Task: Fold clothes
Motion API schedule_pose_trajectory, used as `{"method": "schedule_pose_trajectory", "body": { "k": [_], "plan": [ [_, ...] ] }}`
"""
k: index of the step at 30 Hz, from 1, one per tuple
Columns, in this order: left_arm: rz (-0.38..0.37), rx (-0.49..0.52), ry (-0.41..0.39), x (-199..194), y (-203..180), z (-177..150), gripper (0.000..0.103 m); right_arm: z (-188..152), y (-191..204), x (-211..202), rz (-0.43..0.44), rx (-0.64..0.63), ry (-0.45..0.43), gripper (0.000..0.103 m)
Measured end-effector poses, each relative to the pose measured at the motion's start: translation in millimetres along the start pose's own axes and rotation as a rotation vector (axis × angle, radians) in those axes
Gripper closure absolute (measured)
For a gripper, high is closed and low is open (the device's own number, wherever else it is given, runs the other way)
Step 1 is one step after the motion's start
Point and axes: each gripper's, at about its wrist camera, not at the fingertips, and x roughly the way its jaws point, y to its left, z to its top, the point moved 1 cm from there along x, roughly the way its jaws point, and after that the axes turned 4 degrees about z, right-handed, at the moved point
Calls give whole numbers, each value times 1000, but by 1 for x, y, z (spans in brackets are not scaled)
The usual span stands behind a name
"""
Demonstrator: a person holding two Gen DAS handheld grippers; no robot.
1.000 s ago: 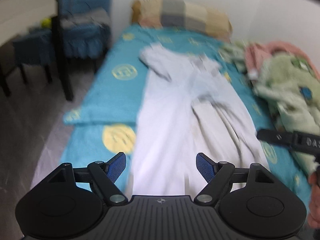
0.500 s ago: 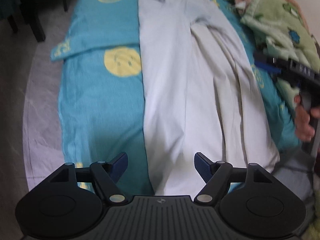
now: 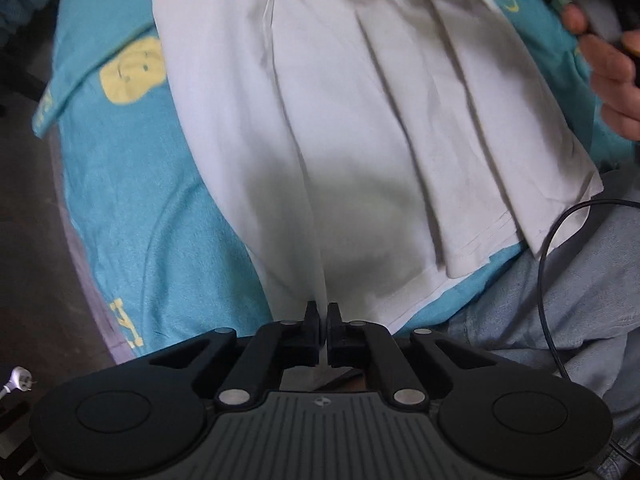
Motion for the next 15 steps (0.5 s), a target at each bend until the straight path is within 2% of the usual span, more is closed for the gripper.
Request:
{"method": "schedule_pose_trajectory", "body": {
  "k": [5,11,13,15],
  "plan": [
    [-21,-77,-136,-50,-9,-10,101,11,2,30,109,50,19,48],
    [-67,-145,-253,-78,-31,-7,101,14,0,71,133,103,82,49],
    [-91,-160,-261,-71,-39,-4,101,15,-1,85,141,120,104,58],
    [-120,-175,-257,-66,-45,0,101,16,-1,95,142,127,120,77]
  ]
}}
